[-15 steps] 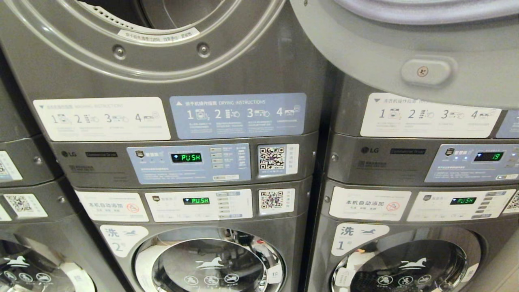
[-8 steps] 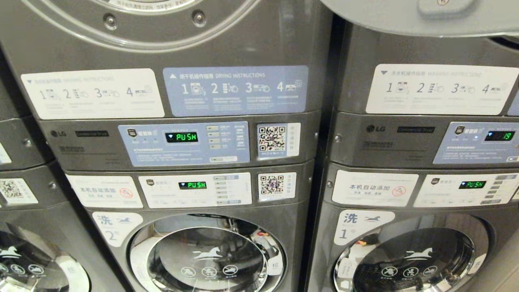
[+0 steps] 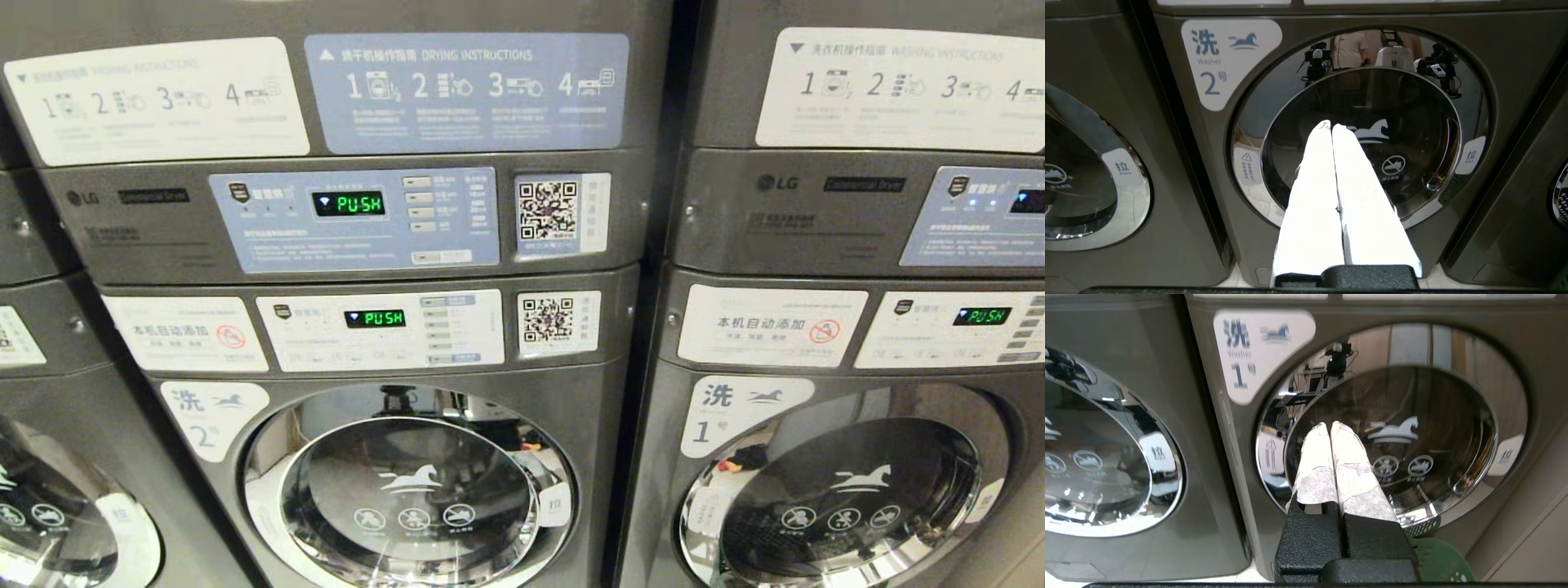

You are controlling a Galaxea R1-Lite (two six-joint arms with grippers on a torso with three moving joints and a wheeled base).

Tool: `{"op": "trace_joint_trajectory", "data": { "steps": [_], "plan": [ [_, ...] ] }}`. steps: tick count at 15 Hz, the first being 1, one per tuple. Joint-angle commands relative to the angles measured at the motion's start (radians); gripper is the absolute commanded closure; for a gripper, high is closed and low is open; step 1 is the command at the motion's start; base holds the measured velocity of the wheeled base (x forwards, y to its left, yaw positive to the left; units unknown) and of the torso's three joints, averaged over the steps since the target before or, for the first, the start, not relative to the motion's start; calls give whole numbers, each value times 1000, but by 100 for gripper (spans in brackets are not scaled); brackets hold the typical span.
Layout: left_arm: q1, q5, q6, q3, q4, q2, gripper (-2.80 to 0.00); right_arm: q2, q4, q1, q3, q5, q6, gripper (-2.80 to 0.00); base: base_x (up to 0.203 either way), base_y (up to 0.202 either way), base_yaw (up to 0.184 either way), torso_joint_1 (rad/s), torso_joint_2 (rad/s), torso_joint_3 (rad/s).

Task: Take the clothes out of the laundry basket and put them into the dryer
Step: Take the clothes out of the basket

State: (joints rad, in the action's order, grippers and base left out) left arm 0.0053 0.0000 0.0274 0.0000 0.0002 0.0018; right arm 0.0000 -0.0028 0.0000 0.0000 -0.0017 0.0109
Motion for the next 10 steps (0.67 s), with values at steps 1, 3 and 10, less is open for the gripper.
{"op": "trace_joint_trajectory", "data": {
  "steps": [1,3,10],
  "plan": [
    [1,0,0,0,0,0,0,1,0,0,0,0,0,0,0,0,0,-188,505,301],
    [1,0,0,0,0,0,0,1,0,0,0,0,0,0,0,0,0,-189,500,314],
    [1,0,0,0,0,0,0,1,0,0,0,0,1,0,0,0,0,-159,477,315]
  ]
}}
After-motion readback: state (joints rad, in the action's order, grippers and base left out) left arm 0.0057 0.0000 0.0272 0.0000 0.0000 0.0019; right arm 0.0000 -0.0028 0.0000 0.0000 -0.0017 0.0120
